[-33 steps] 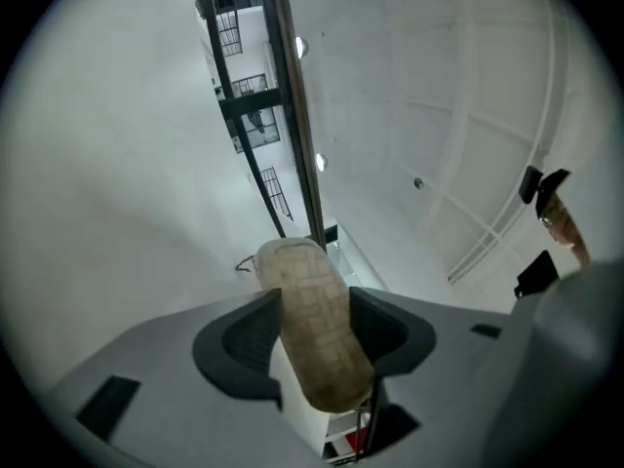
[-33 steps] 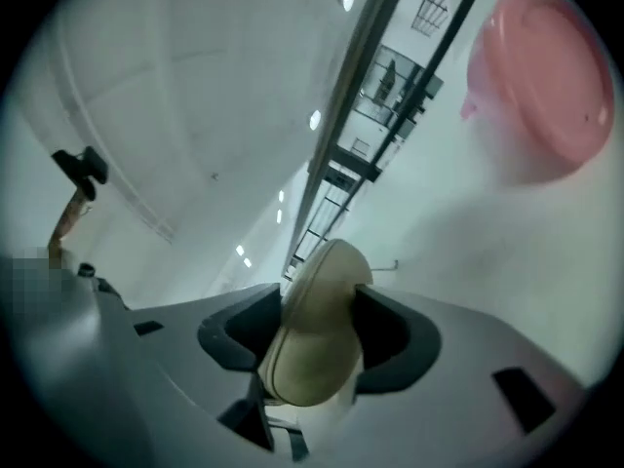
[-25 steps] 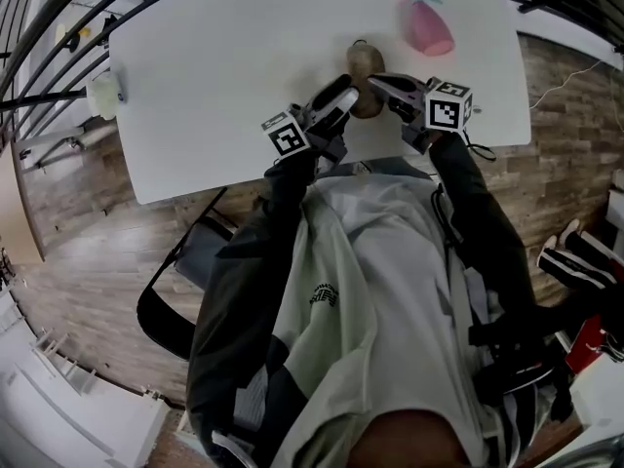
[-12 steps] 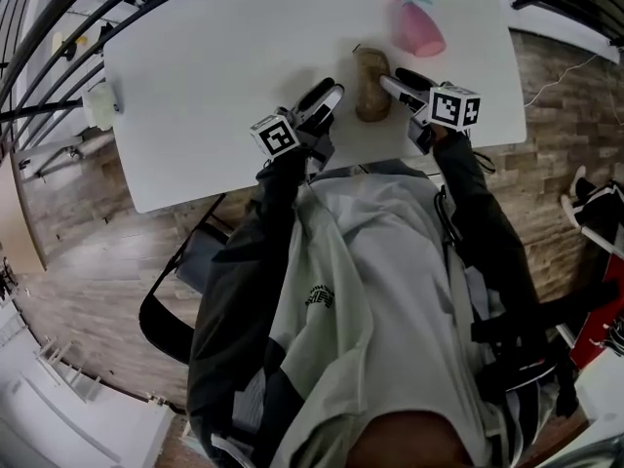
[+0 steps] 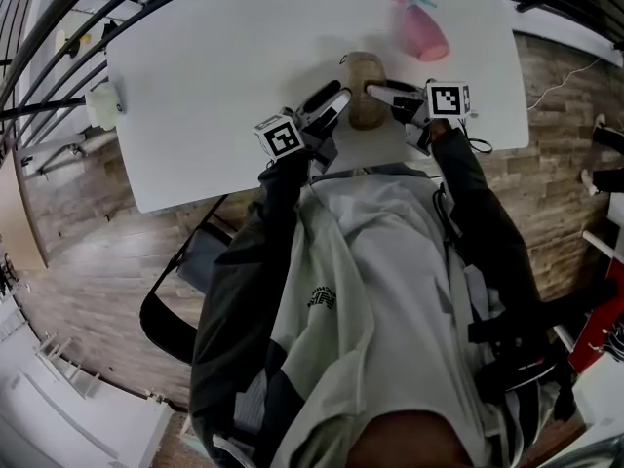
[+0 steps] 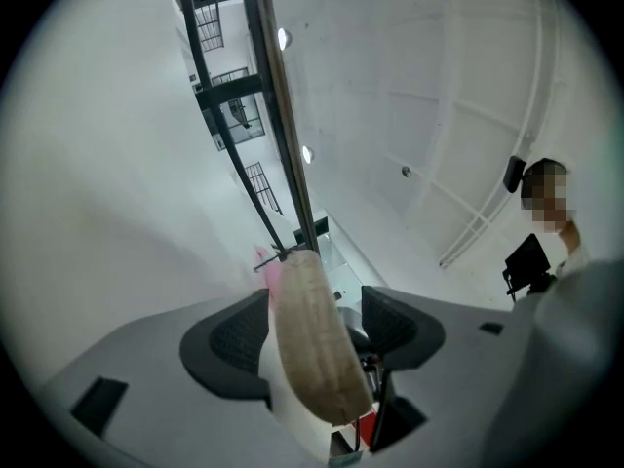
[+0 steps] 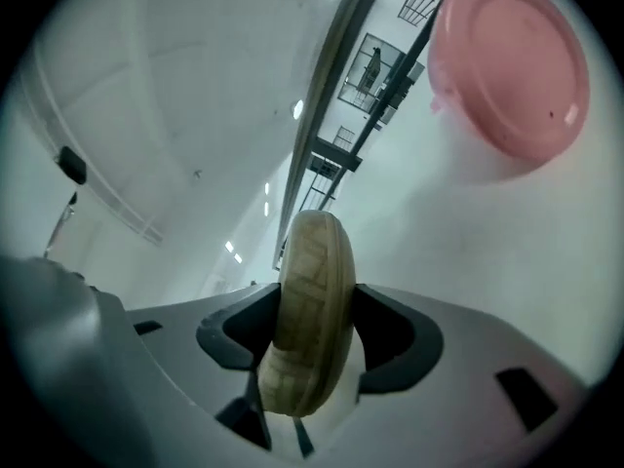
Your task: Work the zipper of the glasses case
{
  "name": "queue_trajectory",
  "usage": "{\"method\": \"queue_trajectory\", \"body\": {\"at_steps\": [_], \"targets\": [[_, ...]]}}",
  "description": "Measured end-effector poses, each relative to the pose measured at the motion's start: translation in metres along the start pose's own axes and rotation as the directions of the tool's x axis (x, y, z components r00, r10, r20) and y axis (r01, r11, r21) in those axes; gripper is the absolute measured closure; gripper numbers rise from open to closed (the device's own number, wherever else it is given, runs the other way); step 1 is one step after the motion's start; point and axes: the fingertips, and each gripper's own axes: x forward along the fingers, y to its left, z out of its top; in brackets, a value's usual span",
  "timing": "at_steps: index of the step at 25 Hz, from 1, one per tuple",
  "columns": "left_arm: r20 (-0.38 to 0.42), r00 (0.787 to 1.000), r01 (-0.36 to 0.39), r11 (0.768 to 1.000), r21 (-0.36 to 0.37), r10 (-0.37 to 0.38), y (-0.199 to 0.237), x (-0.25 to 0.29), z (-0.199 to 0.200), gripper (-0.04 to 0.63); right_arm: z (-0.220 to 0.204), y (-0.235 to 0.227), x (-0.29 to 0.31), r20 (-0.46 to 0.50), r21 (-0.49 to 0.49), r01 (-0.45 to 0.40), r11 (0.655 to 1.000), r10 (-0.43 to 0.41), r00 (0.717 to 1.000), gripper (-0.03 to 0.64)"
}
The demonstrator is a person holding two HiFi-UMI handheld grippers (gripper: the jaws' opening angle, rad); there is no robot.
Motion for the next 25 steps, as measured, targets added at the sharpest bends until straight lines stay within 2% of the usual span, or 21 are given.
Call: {"method": "queue_trajectory", "body": {"at_steps": [2, 3, 5, 6, 8, 12, 14, 16, 18, 20, 21, 23, 24, 25], "targets": [[-0.030, 0.999, 0.036, 0.999, 0.004, -0.036, -0.011, -0.002, -0.001, 0.302, 0.010, 0.027, -0.004, 0.042, -0.028, -0.077, 0.997, 0.079, 0.996, 0.385], [-0.056, 0.996, 0.070, 0.998, -0.002, -0.070, -0.021, 0.000, -0.003, 0.302, 0.012, 0.040, -0.004, 0.033, -0.065, -0.095, 0.993, 0.098, 0.995, 0.385], [-0.098, 0.987, 0.131, 0.991, 0.009, -0.130, -0.041, 0.008, -0.007, 0.291, 0.014, 0.061, 0.000, -0.017, -0.158, -0.087, 0.984, 0.085, 0.996, 0.385], [-0.108, 0.985, 0.142, 0.989, 0.036, -0.138, -0.049, 0.013, -0.007, 0.285, 0.014, 0.068, 0.002, -0.038, -0.198, -0.075, 0.977, 0.069, 0.997, 0.384], [-0.102, 0.985, 0.150, 0.983, 0.107, -0.139, -0.062, 0.018, -0.004, 0.264, 0.018, 0.081, 0.003, -0.046, -0.247, -0.075, 0.966, 0.066, 0.997, 0.385], [-0.071, 0.979, 0.201, 0.958, 0.203, -0.191, -0.091, 0.019, 0.007, 0.265, 0.028, 0.114, -0.005, 0.011, -0.336, -0.146, 0.931, 0.159, 0.987, 0.385], [-0.058, 0.971, 0.241, 0.947, 0.211, -0.234, -0.106, 0.019, 0.012, 0.265, 0.033, 0.131, -0.010, 0.039, -0.385, -0.175, 0.906, 0.206, 0.978, 0.383], [-0.047, 0.952, 0.306, 0.930, 0.204, -0.303, -0.123, 0.018, 0.018, 0.265, 0.036, 0.151, -0.017, 0.040, -0.425, -0.225, 0.877, 0.266, 0.963, 0.377], [-0.036, 0.915, 0.402, 0.900, 0.170, -0.402, -0.145, 0.013, 0.024, 0.266, 0.039, 0.175, -0.032, 0.017, -0.449, -0.315, 0.836, 0.360, 0.933, 0.367], [-0.012, 0.856, 0.515, 0.854, 0.075, -0.516, -0.166, 0.003, 0.031, 0.267, 0.048, 0.204, -0.058, 0.030, -0.466, -0.411, 0.784, 0.478, 0.878, 0.367], [-0.004, 0.822, 0.569, 0.822, 0.019, -0.569, -0.176, -0.003, 0.033, 0.267, 0.056, 0.215, -0.073, 0.058, -0.480, -0.439, 0.759, 0.527, 0.848, 0.367], [-0.003, 0.745, 0.665, 0.742, -0.081, -0.668, -0.195, -0.015, 0.032, 0.267, 0.073, 0.224, -0.093, 0.099, -0.523, -0.446, 0.726, 0.571, 0.815, 0.367], [0.000, 0.697, 0.711, 0.691, -0.130, -0.717, -0.204, -0.021, 0.029, 0.267, 0.076, 0.221, -0.093, 0.090, -0.540, -0.446, 0.714, 0.575, 0.813, 0.370], [0.009, 0.641, 0.755, 0.629, -0.183, -0.767, -0.213, -0.027, 0.026, 0.267, 0.075, 0.216, -0.088, 0.060, -0.543, -0.459, 0.703, 0.578, 0.814, 0.370]]}}
